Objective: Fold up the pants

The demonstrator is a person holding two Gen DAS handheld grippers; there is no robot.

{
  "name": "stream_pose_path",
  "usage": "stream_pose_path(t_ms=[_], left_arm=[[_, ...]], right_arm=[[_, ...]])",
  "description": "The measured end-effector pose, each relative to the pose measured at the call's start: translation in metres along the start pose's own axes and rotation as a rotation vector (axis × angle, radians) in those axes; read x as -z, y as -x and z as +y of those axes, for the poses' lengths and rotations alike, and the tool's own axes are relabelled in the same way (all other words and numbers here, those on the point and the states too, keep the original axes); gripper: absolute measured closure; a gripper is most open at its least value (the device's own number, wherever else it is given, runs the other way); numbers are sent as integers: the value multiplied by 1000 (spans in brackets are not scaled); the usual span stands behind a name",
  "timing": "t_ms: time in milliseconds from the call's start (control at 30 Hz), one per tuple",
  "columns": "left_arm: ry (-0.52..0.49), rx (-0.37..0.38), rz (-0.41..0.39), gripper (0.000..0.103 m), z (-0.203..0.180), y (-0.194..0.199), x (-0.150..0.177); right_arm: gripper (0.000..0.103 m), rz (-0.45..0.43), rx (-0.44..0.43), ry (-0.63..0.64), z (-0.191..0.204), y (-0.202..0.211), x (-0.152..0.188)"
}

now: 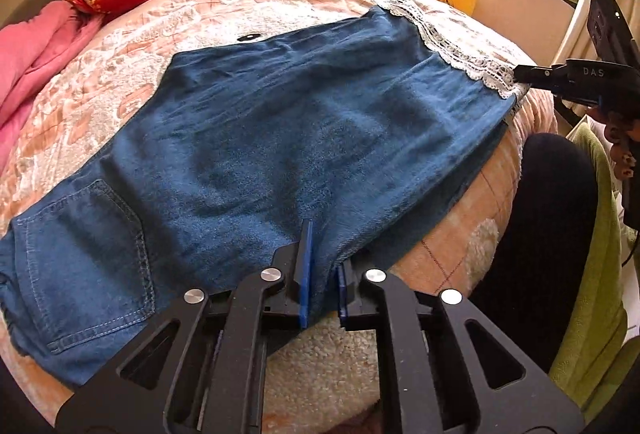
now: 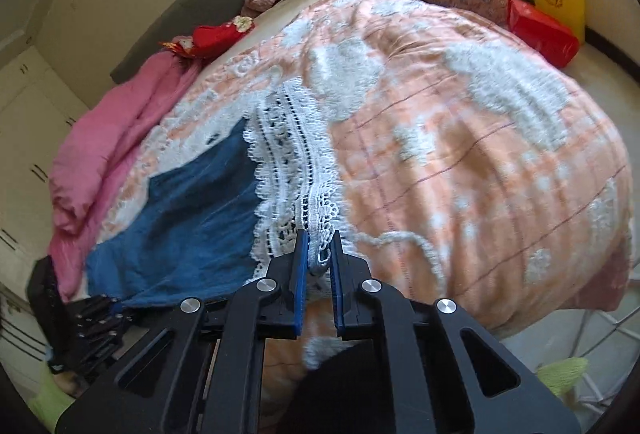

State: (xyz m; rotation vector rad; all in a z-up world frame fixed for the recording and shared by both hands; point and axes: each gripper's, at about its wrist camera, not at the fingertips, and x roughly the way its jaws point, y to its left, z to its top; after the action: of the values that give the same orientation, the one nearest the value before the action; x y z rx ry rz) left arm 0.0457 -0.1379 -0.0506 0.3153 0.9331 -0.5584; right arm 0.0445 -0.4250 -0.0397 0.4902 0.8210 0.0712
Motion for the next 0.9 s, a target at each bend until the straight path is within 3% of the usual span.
stream_pose_path(t_ms=[133, 167, 200, 300, 400, 567, 700, 800, 900], left_arm=[[3, -6, 11, 97, -1, -7, 2], [3, -1, 8, 96, 0, -6, 3], [3, 5, 9, 91, 0, -4, 3], [39, 59, 2, 54, 6, 9, 8], [98, 57, -35, 53, 22, 31, 15], [228, -79, -104, 46, 76, 66, 26], [360, -208, -57, 45, 121, 66, 40], [392, -314, -18, 45, 144, 58, 49], [410, -304, -24, 46, 160, 53, 51]], right_arm=[[90, 65, 51, 23, -3, -12, 9], [85, 64, 60, 27, -3, -11, 10], [84, 59, 67, 27, -3, -9, 11], [80, 13, 101, 56, 3, 6, 7], [71, -48, 121, 112, 16, 23, 1], [63, -36, 68, 240, 52, 15, -4], [58, 48, 30, 339, 80, -16, -1], [57, 113, 56, 389, 89, -39, 3], [57, 156, 117, 391, 85, -53, 7]])
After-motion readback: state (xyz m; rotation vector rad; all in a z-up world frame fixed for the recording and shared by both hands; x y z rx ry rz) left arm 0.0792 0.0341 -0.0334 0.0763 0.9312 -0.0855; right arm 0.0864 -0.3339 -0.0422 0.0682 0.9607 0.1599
